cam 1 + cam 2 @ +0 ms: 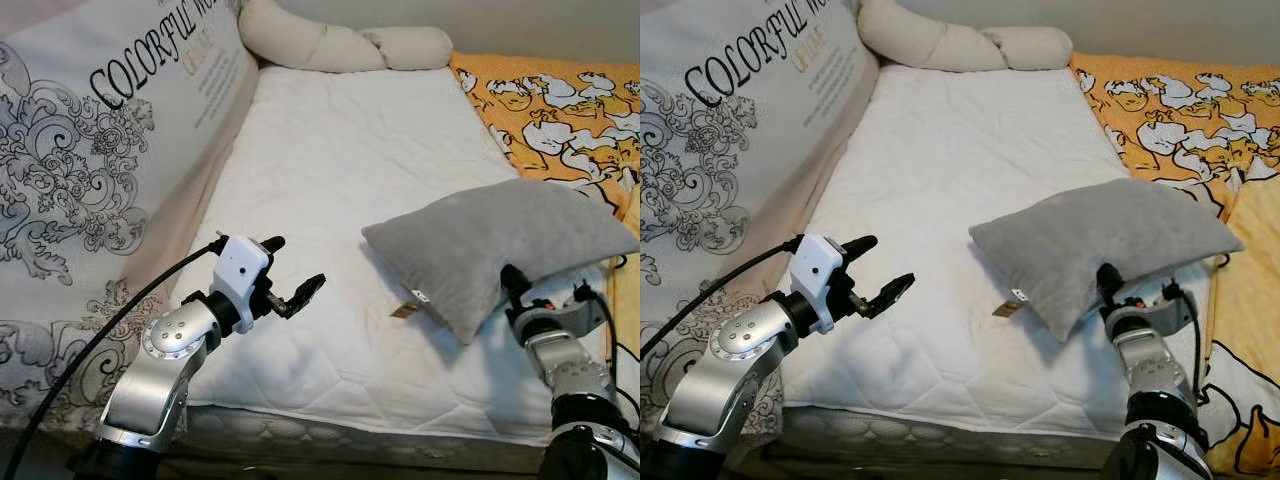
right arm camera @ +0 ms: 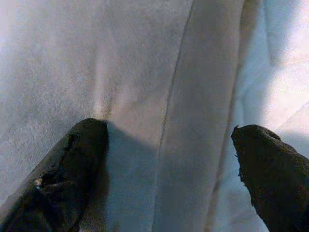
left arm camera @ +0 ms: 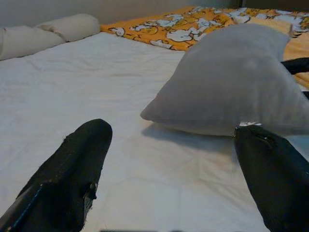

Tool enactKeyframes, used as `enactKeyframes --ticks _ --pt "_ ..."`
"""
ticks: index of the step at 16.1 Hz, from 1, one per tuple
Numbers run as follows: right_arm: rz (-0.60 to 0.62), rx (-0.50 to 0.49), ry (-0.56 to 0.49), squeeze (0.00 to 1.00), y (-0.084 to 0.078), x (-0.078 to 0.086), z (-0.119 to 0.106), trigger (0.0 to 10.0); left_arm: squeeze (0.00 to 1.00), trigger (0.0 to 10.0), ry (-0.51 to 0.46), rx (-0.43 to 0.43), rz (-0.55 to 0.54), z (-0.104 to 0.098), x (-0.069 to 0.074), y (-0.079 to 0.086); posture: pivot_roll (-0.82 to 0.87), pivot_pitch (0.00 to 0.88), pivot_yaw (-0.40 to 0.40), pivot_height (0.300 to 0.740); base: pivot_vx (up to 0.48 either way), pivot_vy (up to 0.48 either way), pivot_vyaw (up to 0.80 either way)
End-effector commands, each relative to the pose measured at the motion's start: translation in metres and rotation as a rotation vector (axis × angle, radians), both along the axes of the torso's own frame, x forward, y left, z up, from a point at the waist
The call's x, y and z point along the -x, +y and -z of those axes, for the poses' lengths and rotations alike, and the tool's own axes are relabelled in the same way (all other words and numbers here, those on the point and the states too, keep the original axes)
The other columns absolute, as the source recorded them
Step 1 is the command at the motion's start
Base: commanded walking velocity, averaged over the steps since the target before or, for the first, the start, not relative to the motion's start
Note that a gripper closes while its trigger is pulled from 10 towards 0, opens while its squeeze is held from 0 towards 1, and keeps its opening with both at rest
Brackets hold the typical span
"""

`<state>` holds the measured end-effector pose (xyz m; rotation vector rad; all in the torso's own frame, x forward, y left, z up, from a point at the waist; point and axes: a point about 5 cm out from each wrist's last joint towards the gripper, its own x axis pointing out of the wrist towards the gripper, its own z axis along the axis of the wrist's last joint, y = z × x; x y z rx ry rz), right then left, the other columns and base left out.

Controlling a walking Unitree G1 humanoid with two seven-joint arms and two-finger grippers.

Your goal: Clean up the room

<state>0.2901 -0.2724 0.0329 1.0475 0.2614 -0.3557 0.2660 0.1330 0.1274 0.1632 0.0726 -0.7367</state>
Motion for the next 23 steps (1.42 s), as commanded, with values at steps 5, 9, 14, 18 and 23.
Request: enactKeyframes --ticks 5,9,14,18,23 --pt "-0.05 -0.02 -0.088 0.0 0.008 -0.015 -0.008 0.0 0.03 10.0 0.099 -0.041 -0.002 0.007 0.004 0.009 -0.02 0.0 -0.02 0.74 0.0 0.0 0.0" --pt "-0.095 0.01 -0.076 0.0 0.018 -0.023 -0.009 0.0 0.04 10.0 0.155 -0.01 0.08 0.004 0.016 0.016 -0.01 0.0 -0.017 0.74 0.0 0.0 0.0" --pt "-0.092 0.022 -0.051 0.0 0.024 -0.021 -0.002 0.0 0.03 10.0 0.176 0.014 0.13 0.001 0.022 0.016 -0.01 0.0 -0.005 0.74 0.0 0.0 0.0" --pt "-0.075 0.032 -0.022 0.0 0.023 -0.02 0.0 0.0 0.03 10.0 0.184 0.016 0.126 0.001 0.023 0.018 -0.01 0.0 0.001 0.74 0.0 0.0 0.0" --pt "-0.16 0.138 -0.007 0.0 0.033 -0.034 -0.011 0.0 0.02 10.0 0.178 0.002 0.08 0.003 0.021 0.02 -0.02 0.0 0.006 0.74 0.0 0.0 0.0"
